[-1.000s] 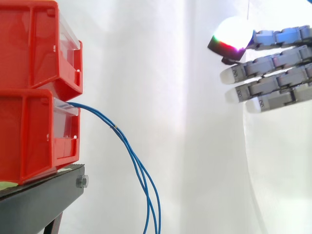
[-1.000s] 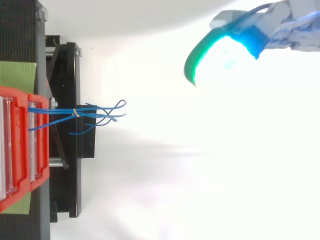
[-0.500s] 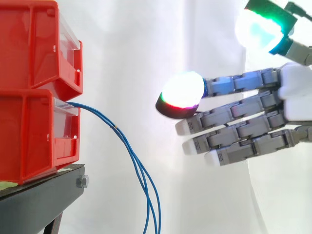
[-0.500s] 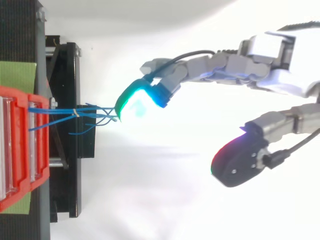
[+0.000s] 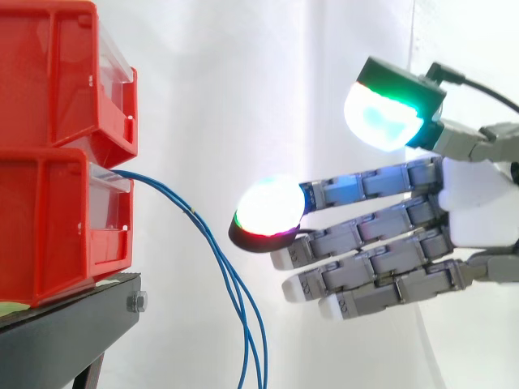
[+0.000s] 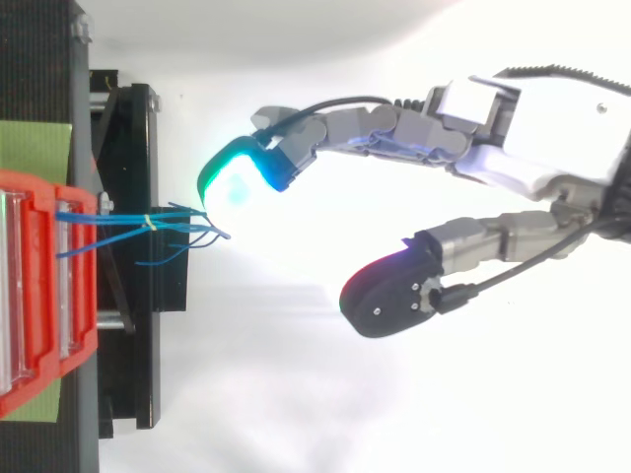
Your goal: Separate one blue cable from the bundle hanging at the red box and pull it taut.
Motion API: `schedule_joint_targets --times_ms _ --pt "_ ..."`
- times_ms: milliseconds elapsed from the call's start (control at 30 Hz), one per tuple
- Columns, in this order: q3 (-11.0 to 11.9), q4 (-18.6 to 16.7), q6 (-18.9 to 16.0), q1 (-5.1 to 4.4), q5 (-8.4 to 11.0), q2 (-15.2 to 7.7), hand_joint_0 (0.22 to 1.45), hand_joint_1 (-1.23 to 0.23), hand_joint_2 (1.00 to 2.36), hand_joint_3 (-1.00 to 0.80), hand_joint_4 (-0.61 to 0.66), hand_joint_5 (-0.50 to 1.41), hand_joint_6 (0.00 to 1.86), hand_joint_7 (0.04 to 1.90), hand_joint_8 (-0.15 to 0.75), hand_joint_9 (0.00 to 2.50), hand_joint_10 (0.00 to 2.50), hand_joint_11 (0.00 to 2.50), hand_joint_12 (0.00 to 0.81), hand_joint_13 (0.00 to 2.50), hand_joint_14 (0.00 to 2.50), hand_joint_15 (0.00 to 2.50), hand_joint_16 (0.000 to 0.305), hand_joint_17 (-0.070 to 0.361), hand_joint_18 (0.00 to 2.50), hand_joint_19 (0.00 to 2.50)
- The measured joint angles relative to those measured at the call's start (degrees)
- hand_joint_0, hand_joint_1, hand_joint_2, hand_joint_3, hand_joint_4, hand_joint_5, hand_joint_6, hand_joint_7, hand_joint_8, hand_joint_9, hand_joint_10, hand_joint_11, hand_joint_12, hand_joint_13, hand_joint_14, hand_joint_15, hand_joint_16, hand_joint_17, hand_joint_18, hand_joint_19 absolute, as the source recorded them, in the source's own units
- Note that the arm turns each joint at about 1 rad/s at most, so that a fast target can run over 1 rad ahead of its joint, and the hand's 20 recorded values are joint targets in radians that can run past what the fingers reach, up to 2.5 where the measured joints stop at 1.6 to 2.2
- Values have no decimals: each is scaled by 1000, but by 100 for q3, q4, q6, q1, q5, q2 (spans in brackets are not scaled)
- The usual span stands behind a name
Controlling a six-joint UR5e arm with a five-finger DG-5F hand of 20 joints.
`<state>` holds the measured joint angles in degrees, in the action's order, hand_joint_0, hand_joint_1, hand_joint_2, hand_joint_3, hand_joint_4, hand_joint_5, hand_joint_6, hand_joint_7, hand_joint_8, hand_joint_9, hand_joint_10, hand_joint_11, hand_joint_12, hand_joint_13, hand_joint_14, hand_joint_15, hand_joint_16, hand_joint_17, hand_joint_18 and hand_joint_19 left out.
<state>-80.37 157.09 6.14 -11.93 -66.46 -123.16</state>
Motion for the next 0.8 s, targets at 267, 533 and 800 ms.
schedule_joint_targets --times_ms 267,533,800 --pt "57 -520 -21 -9 483 -221 498 -611 1000 -488 183 -221 501 601 137 35 0 0 316 210 0 0 47 105 92 154" --pt "64 -890 43 -7 1014 -225 497 -612 1001 -487 186 -220 501 607 141 53 0 0 318 219 0 0 47 106 100 167" --pt "67 -937 164 6 1144 -304 497 -611 1000 -489 192 -216 501 615 144 66 0 0 316 242 0 0 47 107 111 183"
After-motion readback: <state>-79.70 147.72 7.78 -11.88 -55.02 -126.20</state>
